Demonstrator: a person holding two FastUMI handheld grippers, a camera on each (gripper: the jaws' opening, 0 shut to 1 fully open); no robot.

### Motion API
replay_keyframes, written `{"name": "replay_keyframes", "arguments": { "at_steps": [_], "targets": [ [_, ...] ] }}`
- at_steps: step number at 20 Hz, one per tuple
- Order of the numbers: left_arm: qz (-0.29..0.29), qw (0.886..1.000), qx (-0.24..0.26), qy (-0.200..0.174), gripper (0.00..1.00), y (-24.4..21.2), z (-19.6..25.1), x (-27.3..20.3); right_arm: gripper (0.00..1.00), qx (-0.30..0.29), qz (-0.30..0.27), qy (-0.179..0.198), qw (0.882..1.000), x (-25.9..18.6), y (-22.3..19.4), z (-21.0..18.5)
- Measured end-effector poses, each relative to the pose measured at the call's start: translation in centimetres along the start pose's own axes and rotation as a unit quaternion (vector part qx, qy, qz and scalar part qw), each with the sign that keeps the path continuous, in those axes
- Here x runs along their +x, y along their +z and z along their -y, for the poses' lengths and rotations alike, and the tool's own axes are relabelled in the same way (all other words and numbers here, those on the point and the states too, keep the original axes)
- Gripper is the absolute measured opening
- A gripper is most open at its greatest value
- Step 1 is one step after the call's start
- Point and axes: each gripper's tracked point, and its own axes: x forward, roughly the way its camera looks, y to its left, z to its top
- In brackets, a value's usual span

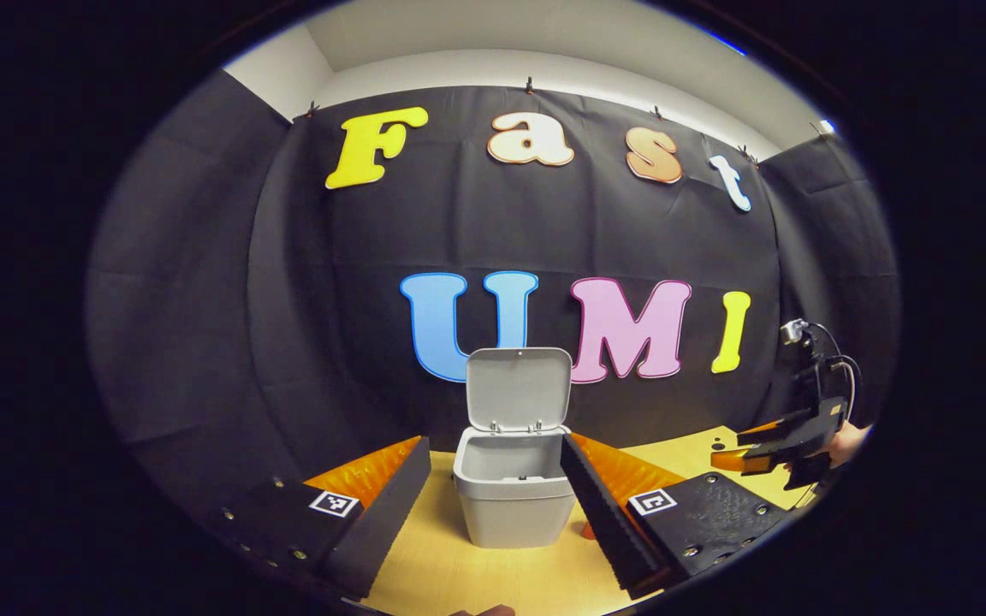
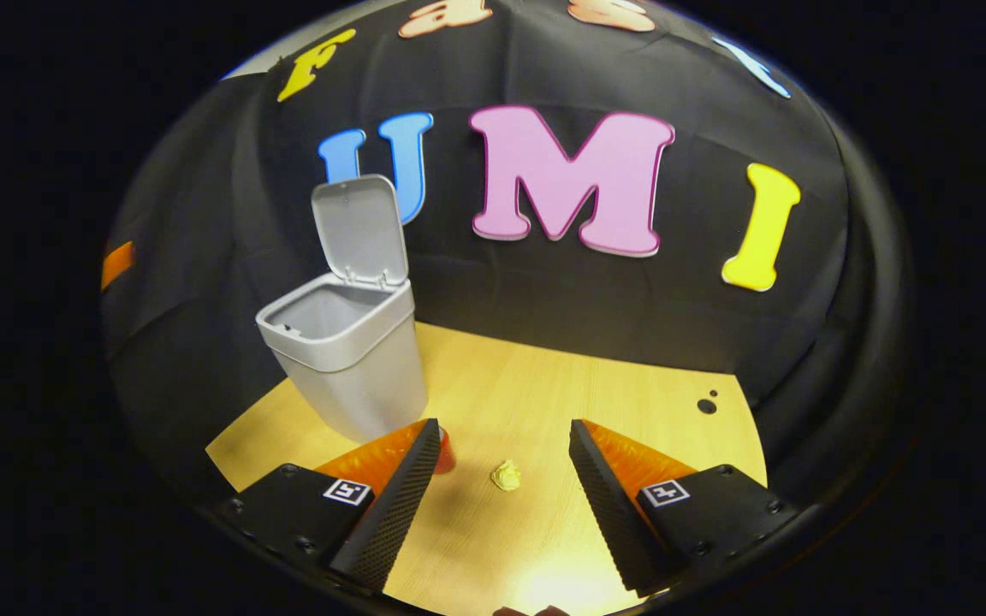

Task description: Press the lid of the desktop garbage bin to open it, pick up the crumpled paper on the desktop and throw it into the bin, then pick up the pop can on the desktop and drop it into the bin, and finally close the garbage bin lid.

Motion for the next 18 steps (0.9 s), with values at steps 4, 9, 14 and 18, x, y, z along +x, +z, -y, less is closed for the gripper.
{"name": "replay_keyframes", "arguments": {
  "at_steps": [4,9,14,18],
  "targets": [
    [-0.007,0.999,0.003,0.038,0.99,0.1,-0.1,-2.6,0.98,0.051,-0.114,0.021,0.992,6.5,-3.4,0.8],
    [-0.031,0.996,-0.016,0.082,0.99,-0.8,1.1,-4.8,0.99,0.057,-0.251,0.015,0.966,13.2,-9.7,1.9],
    [-0.054,0.990,-0.031,0.130,0.99,-1.7,2.0,-5.9,1.00,0.056,-0.339,0.020,0.939,16.9,-15.0,2.6],
    [-0.065,0.985,-0.044,0.155,0.99,-2.0,3.1,-5.9,0.99,0.066,-0.382,0.029,0.921,18.8,-18.0,1.9]
  ]
}}
